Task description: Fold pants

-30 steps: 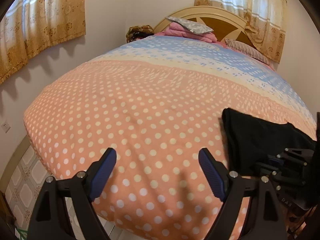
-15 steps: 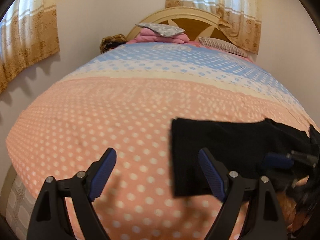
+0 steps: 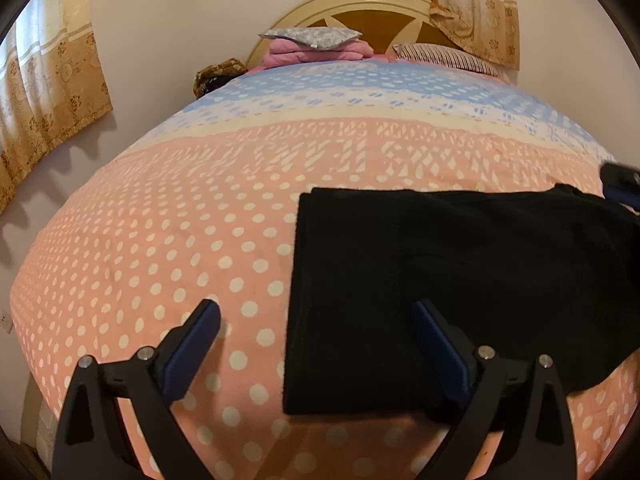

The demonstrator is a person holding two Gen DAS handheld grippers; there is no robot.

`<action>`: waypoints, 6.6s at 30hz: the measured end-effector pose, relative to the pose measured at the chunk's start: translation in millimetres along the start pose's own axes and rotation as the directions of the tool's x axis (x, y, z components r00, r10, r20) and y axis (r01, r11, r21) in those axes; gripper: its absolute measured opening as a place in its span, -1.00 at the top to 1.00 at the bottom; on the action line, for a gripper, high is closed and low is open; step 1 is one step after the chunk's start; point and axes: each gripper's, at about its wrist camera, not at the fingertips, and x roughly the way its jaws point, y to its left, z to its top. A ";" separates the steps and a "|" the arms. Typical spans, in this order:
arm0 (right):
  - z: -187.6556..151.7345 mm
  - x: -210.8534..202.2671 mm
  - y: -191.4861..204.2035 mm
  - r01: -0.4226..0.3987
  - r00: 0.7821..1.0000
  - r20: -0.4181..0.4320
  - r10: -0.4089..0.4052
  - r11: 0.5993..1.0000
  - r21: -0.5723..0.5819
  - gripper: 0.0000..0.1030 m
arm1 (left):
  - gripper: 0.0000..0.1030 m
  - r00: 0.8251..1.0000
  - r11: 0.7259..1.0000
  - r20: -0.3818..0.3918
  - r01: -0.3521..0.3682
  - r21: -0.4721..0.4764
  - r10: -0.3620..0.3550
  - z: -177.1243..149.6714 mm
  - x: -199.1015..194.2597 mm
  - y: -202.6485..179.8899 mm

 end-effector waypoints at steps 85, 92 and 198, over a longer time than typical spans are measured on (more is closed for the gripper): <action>-54.3 -280.5 -409.1 0.636 0.754 -0.171 -0.634 0.640 0.430 0.79 | -1.00 0.993 0.996 -0.112 0.013 -0.094 -0.023 16.6 28.0 -21.9; -56.5 -348.7 -398.2 0.463 0.737 0.125 -0.664 0.632 0.622 0.83 | -1.00 0.994 0.995 -0.111 0.010 -0.094 -0.021 16.6 27.7 -21.7; 6.9 -70.8 -133.9 -0.031 0.948 -0.314 -0.044 0.973 -0.228 0.79 | -1.00 0.994 0.995 -0.074 0.082 0.065 -0.077 27.2 19.9 -47.3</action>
